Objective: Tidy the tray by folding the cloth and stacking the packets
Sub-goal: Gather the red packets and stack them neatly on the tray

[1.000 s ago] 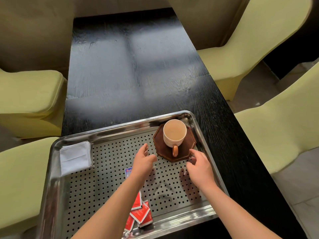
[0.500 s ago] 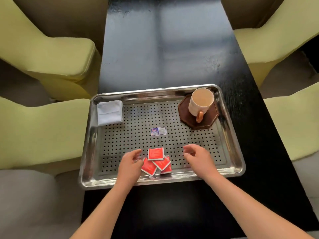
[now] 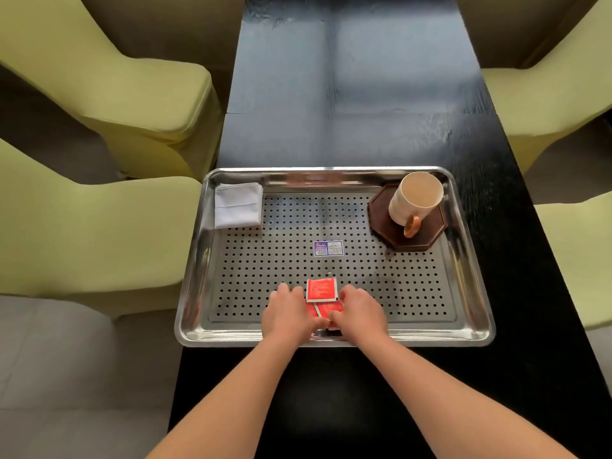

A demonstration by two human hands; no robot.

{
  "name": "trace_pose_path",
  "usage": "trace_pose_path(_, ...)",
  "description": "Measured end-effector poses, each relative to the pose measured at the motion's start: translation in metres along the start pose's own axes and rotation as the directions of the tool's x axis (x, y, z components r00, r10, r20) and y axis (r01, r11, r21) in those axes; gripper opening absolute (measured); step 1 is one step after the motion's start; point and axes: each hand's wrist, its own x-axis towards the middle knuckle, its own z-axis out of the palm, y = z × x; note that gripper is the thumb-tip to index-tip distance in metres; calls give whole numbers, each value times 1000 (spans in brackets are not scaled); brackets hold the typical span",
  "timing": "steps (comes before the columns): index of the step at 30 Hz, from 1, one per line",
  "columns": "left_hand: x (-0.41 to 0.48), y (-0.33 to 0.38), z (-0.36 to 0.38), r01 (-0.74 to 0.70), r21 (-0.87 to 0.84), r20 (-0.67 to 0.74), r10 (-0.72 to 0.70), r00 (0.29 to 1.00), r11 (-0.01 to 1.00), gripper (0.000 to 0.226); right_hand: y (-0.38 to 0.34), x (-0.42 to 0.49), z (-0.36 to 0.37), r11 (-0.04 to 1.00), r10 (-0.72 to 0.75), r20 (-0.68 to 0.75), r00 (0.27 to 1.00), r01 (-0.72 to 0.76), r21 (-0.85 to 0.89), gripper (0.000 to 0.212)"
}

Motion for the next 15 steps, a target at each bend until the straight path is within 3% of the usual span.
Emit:
trace_pose_path(5,1,-3,8,-17,8,-74,18,997,1000,36,14,5,-4,976,50,17,999,-53,212,28)
trace_pose_path(10,0,-18,3,15,-325,-54,-34,998,946,28,27,-1,-25,892,52,-45,998,-26,451,9)
trace_pose_path(13,-4,-25,-2,-22,-462,-145,-51,988,887,18,37,-5,-32,958,-57,-227,972,117,261,7)
trace_pose_path(15,-9,-28,-5,-115,-414,-265,1,964,903,15,40,-6,-30,978,-154,-285,946,188,95,10)
